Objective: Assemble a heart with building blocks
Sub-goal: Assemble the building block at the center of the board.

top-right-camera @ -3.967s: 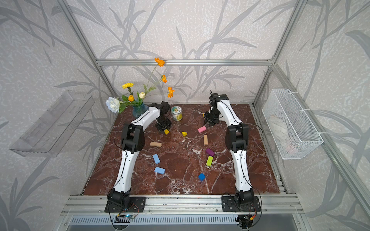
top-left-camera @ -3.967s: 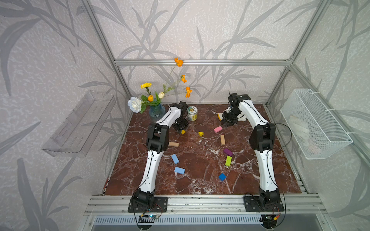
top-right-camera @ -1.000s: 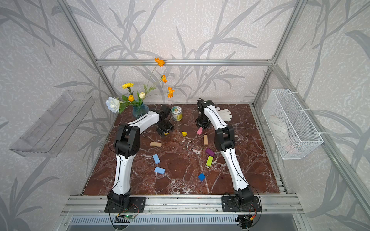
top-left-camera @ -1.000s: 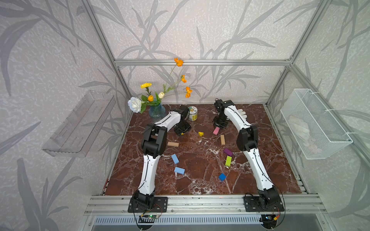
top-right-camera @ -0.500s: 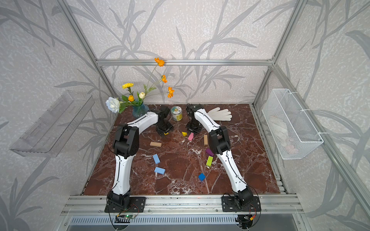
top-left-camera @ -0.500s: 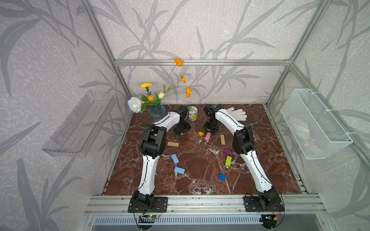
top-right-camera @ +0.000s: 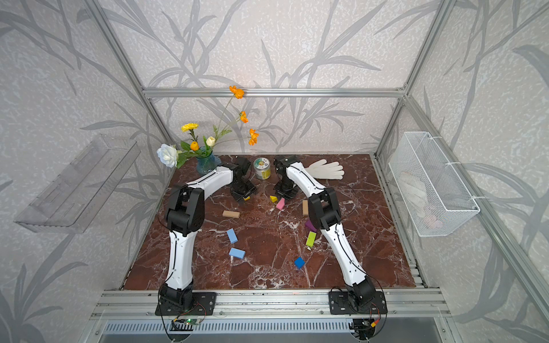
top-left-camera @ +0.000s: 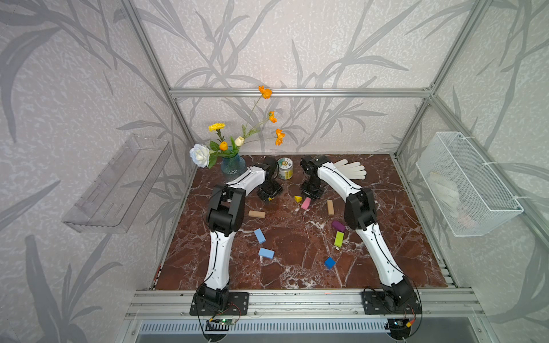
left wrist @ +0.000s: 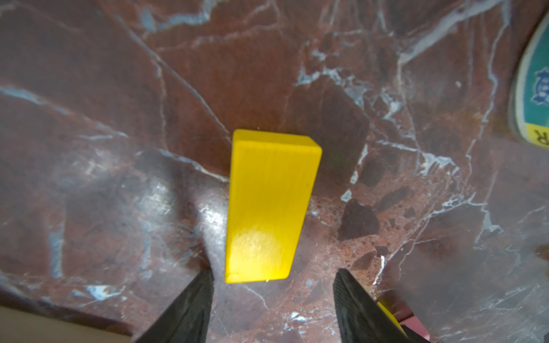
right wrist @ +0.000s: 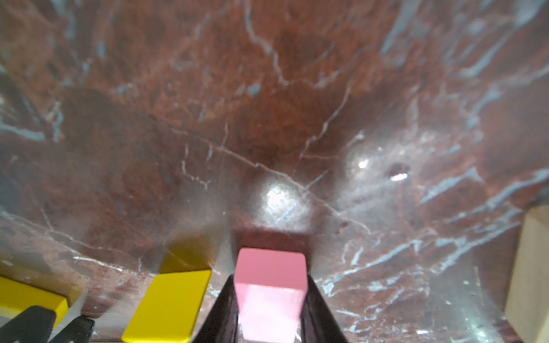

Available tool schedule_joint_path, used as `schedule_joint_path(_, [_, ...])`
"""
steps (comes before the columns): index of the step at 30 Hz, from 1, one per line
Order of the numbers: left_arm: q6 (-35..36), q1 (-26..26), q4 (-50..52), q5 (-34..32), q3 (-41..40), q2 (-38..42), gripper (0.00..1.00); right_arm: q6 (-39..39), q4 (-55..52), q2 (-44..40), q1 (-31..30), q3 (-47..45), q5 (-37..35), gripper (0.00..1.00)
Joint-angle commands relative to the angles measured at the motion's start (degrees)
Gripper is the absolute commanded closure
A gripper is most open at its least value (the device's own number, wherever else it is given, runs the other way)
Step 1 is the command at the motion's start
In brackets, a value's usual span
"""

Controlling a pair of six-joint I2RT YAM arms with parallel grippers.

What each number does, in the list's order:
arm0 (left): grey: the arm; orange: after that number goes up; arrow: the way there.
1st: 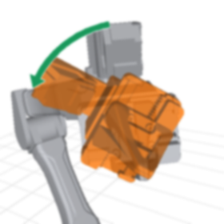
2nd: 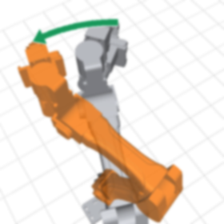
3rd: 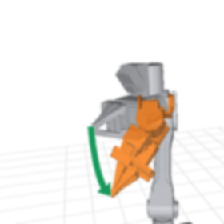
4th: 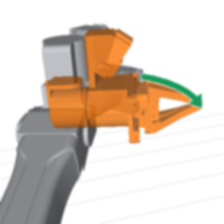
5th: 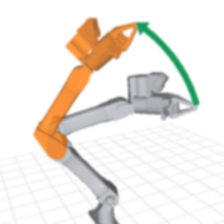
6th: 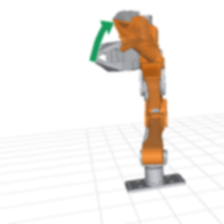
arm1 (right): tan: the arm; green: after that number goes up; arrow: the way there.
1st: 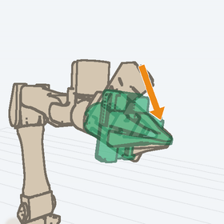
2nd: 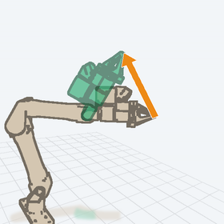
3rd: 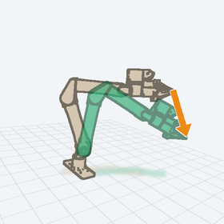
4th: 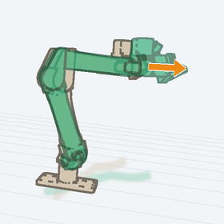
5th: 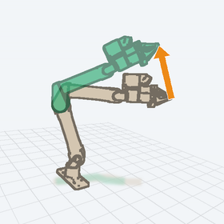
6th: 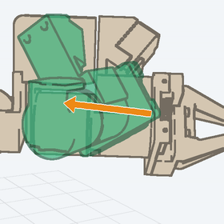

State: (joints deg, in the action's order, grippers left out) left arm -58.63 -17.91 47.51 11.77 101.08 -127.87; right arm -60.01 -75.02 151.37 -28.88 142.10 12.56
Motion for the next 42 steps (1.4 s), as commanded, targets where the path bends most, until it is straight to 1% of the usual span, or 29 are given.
schedule_joint_path(1, [0.7,0.5,2.3,-0.1,-2.6,-0.7,0.34,-2.1,0.5,1.8,-0.4,-0.3,0.9,1.00])
schedule_joint_path(4, [0.8,0.6,2.1,-0.1,-2.9,-0.6,0.34,-3.0,0.4,2.6,-0.2,0.7,1.7,1.00])
schedule_joint_path(8, [0.9,0.8,2.1,0.0,-3.2,-0.4,0.34,-4.4,1.1,2.4,-0.2,-0.2,1.6,1.00])
schedule_joint_path(14, [1.1,1.1,2.0,0.2,-3.3,-0.5,0.34,-5.5,0.7,1.7,-0.1,-0.4,-0.5,1.00])
schedule_joint_path(30, [1.3,1.7,1.9,0.6,-3.1,-0.9,0.34,-8.7,0.9,1.3,0.2,-0.3,-2.1,1.00])
schedule_joint_path(42, [1.7,2.1,1.9,1.1,-2.9,-1.2,0.34,-10.9,2.5,-0.2,0.5,-2.0,-3.4,1.00])
